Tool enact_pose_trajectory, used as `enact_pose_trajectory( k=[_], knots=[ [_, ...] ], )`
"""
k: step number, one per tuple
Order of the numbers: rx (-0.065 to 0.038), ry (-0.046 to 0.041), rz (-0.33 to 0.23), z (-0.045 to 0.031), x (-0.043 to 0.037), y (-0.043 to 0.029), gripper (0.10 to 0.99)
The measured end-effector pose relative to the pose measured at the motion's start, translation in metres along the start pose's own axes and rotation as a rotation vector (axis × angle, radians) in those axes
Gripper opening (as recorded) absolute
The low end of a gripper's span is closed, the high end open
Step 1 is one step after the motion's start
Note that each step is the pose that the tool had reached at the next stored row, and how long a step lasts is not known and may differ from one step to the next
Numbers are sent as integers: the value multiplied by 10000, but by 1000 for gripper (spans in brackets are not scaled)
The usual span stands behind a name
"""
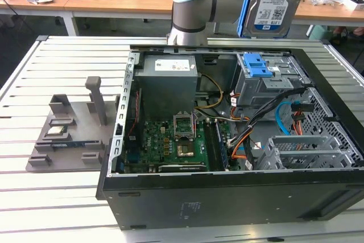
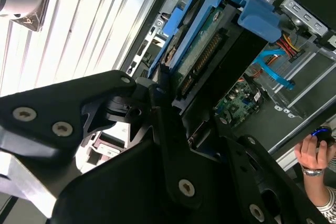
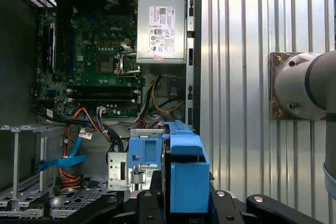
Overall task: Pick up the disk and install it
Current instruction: 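Pick up the disk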
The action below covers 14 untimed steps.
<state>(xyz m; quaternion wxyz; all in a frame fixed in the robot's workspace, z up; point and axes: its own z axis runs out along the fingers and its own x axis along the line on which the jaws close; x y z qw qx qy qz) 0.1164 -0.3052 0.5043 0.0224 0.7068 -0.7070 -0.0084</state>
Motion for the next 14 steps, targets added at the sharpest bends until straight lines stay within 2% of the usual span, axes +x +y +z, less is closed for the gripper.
enact_pose_trajectory(
  k=[14],
  knots=[
    [0,1,1,4,204,0,365]
  ],
)
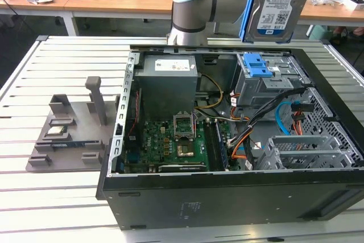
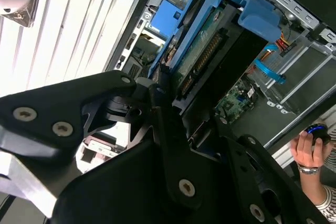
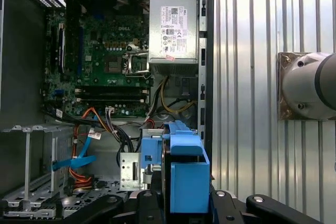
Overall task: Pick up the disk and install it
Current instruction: 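Pick up the disk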
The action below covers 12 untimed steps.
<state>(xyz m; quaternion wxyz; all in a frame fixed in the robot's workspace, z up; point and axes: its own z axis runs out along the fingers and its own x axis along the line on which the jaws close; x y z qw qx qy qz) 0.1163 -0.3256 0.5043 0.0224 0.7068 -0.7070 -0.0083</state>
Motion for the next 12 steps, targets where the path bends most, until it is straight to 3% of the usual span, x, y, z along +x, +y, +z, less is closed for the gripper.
enact_pose_trajectory(
  k=[12],
  knots=[
    [0,-1,0,6,197,0,365]
  ],
)
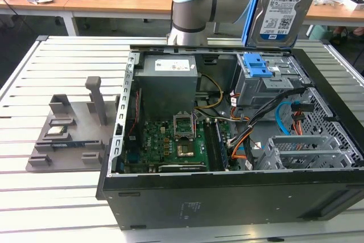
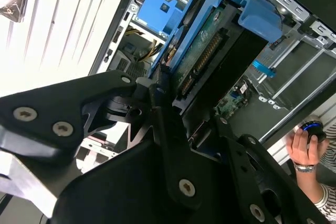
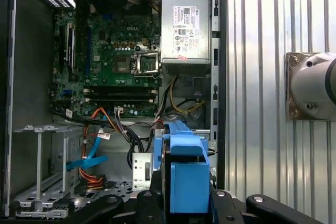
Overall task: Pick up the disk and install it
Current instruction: 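Pick up the disk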
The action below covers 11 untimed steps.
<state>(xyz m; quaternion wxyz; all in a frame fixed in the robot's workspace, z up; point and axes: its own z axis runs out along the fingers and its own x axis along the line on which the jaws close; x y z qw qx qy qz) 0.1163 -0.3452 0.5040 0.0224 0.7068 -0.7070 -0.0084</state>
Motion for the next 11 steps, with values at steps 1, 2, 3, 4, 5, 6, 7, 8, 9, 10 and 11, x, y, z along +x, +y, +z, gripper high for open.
enact_pose_trajectory(
  k=[1,2,3,4,5,6,7,8,9,10,11],
  knots=[
    [0,0,0,0,17,0,365],
    [0,0,0,1,37,0,365],
    [0,0,0,2,51,0,365],
    [0,0,0,2,61,0,365],
    [0,0,0,2,75,0,365],
    [0,0,0,3,84,0,365],
    [0,0,0,4,111,0,365],
    [0,0,0,4,125,0,365],
    [0,0,0,5,137,0,365],
    [0,-1,0,5,146,0,365],
    [0,0,-1,5,164,0,365]
  ],
)
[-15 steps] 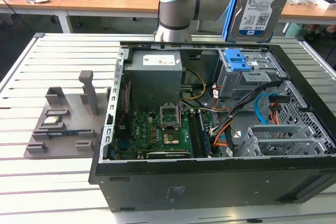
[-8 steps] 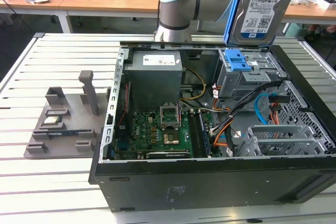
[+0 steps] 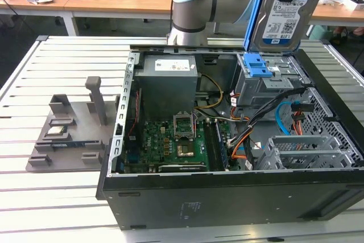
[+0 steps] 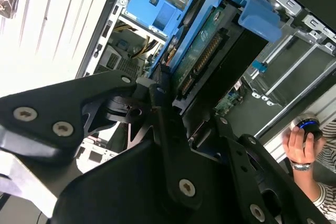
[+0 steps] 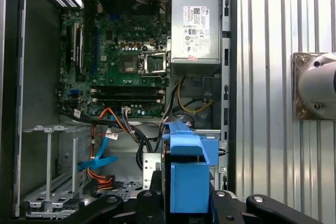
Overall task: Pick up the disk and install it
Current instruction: 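Pick up the disk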
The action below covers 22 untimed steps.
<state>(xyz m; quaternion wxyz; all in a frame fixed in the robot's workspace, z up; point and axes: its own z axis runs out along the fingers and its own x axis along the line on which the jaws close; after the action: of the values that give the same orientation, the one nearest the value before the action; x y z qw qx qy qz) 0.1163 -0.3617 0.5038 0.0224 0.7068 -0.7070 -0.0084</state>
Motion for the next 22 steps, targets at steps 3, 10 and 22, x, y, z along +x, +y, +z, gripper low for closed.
enact_pose_trajectory(
  k=[3,10,22],
  knots=[
    [1,0,1,1,39,0,365],
    [0,0,0,6,175,0,365],
    [0,-1,1,12,345,0,365]
  ],
)
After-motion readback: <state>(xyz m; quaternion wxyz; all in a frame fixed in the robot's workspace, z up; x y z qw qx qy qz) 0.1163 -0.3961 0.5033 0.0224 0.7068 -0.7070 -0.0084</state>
